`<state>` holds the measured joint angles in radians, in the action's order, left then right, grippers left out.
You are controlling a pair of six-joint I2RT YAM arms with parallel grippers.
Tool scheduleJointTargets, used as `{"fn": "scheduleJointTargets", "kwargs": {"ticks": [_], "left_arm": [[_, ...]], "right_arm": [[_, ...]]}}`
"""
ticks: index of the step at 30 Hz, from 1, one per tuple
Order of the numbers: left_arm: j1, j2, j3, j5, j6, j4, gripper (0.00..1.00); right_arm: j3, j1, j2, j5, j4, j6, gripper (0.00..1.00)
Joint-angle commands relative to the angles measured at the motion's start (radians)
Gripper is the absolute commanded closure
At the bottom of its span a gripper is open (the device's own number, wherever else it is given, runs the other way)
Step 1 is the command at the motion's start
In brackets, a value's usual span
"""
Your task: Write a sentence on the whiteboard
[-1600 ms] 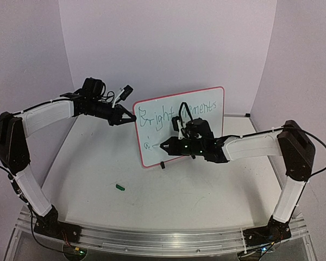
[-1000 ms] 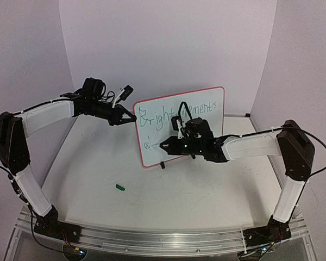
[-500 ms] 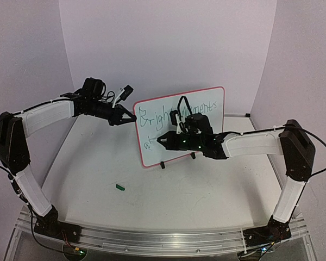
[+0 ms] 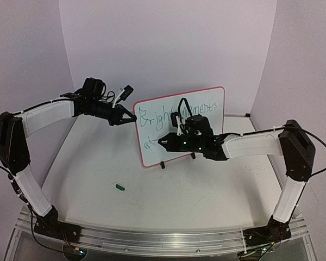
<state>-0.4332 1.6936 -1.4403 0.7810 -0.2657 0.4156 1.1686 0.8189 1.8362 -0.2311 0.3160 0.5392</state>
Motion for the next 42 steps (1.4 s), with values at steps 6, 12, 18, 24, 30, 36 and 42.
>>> {"fn": "scheduleJointTargets", "kwargs": {"ticks": [6, 12, 18, 24, 30, 36, 42], "left_arm": [[-0.032, 0.022, -0.022, 0.007, -0.017, 0.077, 1.00], [-0.033, 0.022, -0.022, 0.007, -0.018, 0.076, 1.00], [-0.033, 0.021, -0.023, 0.006, -0.019, 0.078, 1.00], [-0.034, 0.020, -0.022, 0.005, -0.018, 0.077, 1.00], [-0.033, 0.019, -0.023, 0.005, -0.019, 0.077, 1.00], [-0.033, 0.019, -0.023, 0.005, -0.020, 0.079, 1.00], [-0.033, 0.020, -0.023, 0.006, -0.020, 0.079, 1.00]], "right_arm": [[-0.043, -0.003, 0.002, 0.027, 0.027, 0.009, 1.00], [-0.028, -0.002, 0.011, 0.019, 0.032, 0.010, 1.00], [-0.007, -0.002, 0.005, 0.022, 0.043, 0.016, 1.00], [-0.004, -0.002, -0.017, 0.027, 0.060, 0.025, 1.00], [-0.015, -0.002, -0.042, 0.045, 0.072, 0.030, 1.00], [-0.042, -0.002, -0.076, 0.077, 0.088, 0.032, 1.00], [-0.055, -0.003, -0.090, 0.099, 0.095, 0.033, 1.00]]}}
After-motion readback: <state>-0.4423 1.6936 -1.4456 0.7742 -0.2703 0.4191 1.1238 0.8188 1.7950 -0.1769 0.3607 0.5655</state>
